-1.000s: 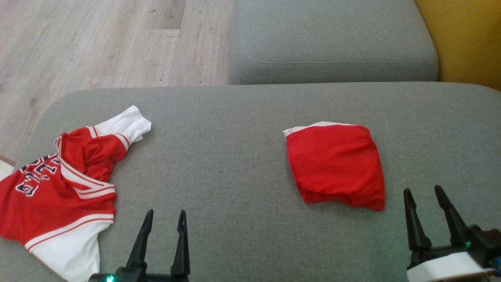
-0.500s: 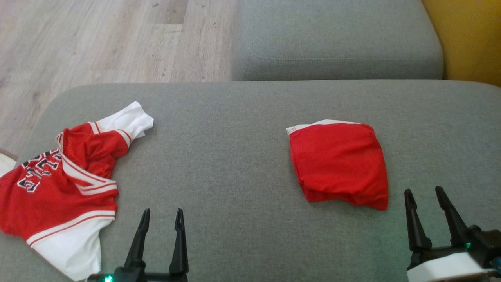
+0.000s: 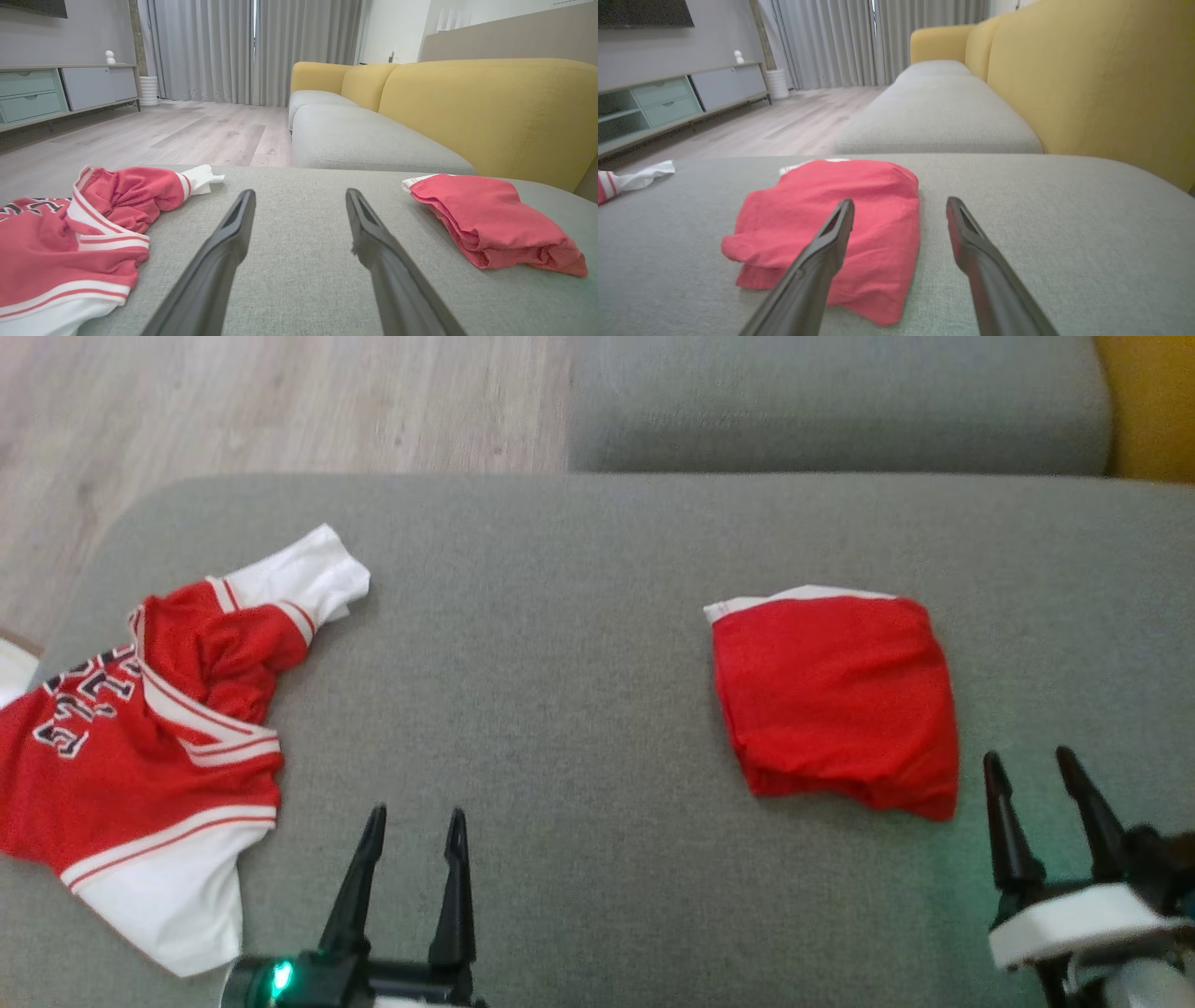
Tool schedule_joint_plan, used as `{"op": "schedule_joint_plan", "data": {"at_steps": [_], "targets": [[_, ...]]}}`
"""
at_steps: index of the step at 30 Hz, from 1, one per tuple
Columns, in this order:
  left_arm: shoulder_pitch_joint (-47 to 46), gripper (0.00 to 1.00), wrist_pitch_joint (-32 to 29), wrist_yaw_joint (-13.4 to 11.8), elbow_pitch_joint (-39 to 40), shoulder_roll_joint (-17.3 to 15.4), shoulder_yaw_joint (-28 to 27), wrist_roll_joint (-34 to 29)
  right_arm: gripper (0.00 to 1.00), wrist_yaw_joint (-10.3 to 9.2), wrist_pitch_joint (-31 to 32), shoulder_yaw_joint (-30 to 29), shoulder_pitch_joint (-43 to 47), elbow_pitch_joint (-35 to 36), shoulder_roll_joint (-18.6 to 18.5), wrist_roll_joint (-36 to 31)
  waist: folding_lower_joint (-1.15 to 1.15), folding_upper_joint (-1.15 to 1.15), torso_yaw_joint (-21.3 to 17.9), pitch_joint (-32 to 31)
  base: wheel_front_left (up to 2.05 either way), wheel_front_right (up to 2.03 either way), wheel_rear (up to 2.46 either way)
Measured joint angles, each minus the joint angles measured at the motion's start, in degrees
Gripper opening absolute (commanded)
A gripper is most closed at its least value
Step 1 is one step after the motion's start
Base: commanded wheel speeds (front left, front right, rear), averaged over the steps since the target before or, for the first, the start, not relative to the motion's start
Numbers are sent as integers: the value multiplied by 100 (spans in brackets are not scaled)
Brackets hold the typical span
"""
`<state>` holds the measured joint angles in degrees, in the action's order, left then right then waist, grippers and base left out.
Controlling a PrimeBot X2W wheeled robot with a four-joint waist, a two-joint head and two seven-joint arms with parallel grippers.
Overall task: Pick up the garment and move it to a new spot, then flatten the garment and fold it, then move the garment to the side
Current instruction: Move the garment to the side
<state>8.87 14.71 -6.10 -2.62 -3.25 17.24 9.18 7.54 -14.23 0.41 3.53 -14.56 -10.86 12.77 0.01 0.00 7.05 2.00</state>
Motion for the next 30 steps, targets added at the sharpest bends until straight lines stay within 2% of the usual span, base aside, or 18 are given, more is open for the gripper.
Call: {"op": "schedule_joint_plan", "data": {"at_steps": [4,8,14,19,20,21,22,26,30], "targets": [[-305,100,0,-7,77,0,129,49,100,0,68,162,-537,-571,-256,236,0,0,23,266,0,0,0],[-606,100,0,-45,90,2,274,55,100,0,580,448,-1326,-1125,-472,633,1,0,38,634,0,0,0],[-879,100,0,-81,79,7,483,62,100,0,1112,673,-2140,-1778,-603,1036,1,0,61,1041,0,0,0],[-1172,100,0,-103,53,15,641,103,100,0,1477,925,-2468,-2170,-645,1435,1,0,127,1283,0,0,0],[-1206,100,0,-104,36,15,668,122,89,0,1483,984,-2487,-2153,-649,1601,0,0,146,1309,0,0,0],[-1224,100,0,-108,32,19,677,145,28,0,1522,1043,-2521,-2131,-664,1782,-1,0,161,1332,0,0,0],[-1227,100,0,-143,25,19,680,145,0,0,1529,1111,-2534,-2096,-700,1909,-1,0,169,1349,0,0,0],[-1228,100,0,-154,13,19,687,151,0,0,1412,1356,-2532,-1997,-951,2031,-1,0,112,1378,0,0,0],[-1242,100,0,-197,203,20,641,222,0,0,1338,1378,-2533,-1918,-1432,1904,-1,0,-65,1452,0,0,0]]}}
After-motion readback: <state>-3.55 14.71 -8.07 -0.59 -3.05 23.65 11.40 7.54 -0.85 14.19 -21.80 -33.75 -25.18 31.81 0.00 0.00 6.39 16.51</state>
